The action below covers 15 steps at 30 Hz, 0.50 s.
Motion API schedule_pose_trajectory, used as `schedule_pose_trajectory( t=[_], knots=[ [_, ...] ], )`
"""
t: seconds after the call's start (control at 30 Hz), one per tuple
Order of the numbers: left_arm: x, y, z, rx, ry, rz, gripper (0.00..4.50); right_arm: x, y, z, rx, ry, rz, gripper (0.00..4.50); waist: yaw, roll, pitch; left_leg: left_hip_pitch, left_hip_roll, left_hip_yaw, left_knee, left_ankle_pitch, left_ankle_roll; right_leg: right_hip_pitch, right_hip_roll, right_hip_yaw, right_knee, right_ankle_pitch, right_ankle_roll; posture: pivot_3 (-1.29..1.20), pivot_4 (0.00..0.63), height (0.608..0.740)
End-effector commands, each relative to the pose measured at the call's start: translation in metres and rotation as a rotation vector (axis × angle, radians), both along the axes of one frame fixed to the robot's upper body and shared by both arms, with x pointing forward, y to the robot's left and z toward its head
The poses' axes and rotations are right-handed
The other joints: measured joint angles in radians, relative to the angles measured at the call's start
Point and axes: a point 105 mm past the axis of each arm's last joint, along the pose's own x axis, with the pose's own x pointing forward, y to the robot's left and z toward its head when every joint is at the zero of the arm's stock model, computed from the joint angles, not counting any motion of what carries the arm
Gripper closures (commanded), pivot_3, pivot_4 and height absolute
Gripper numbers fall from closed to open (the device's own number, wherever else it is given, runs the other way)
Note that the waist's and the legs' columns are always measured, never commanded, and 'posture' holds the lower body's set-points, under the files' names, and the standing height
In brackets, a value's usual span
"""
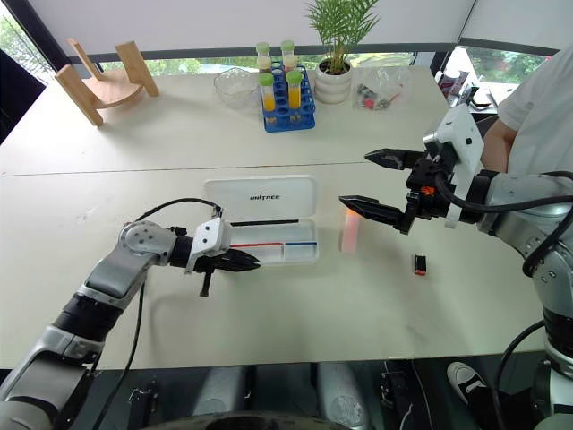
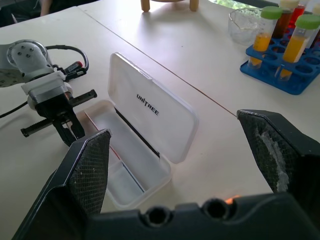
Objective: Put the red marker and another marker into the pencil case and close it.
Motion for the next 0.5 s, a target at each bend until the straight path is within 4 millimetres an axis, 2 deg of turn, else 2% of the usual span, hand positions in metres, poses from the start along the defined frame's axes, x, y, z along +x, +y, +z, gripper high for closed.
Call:
schedule_pose_trajectory(
  t=[0.03,0.27,0.37,0.5],
  knots=[
    [-0.0054,0.0057,0.0011,-0.007,0.017,0.05,4.42,-0.0022,0.0041,0.0097,-0.002,-0.058,0.017,0.0,0.0,0.0,0.0,0.0,0.0,0.0,0.0,0.0,0.0,0.0,0.0,0.0,0.0,0.0,0.0,0.0,0.15,0.74],
    [-0.0111,0.0093,0.0005,-0.009,0.039,0.085,4.42,0.0007,0.0057,0.0086,-0.005,-0.054,0.031,0.0,0.0,0.0,0.0,0.0,0.0,0.0,0.0,0.0,0.0,0.0,0.0,0.0,0.0,0.0,0.0,0.0,0.15,0.74],
    [-0.0071,0.009,0.0018,-0.008,0.044,0.091,3.66,0.0029,0.0067,0.0084,-0.005,-0.053,0.039,0.0,0.001,0.0,0.0,0.0,0.0,0.0,0.0,0.0,0.0,0.0,0.0,0.0,0.0,0.0,0.0,0.0,0.15,0.74],
    [-0.004,0.0087,0.0055,-0.011,0.04,0.091,1.64,0.0034,0.0065,0.0084,-0.007,-0.053,0.044,0.0,0.002,0.0,0.0,0.0,0.0,0.0,0.0,0.0,0.0,0.0,0.0,0.0,0.0,0.0,0.0,0.0,0.15,0.74]
  ],
)
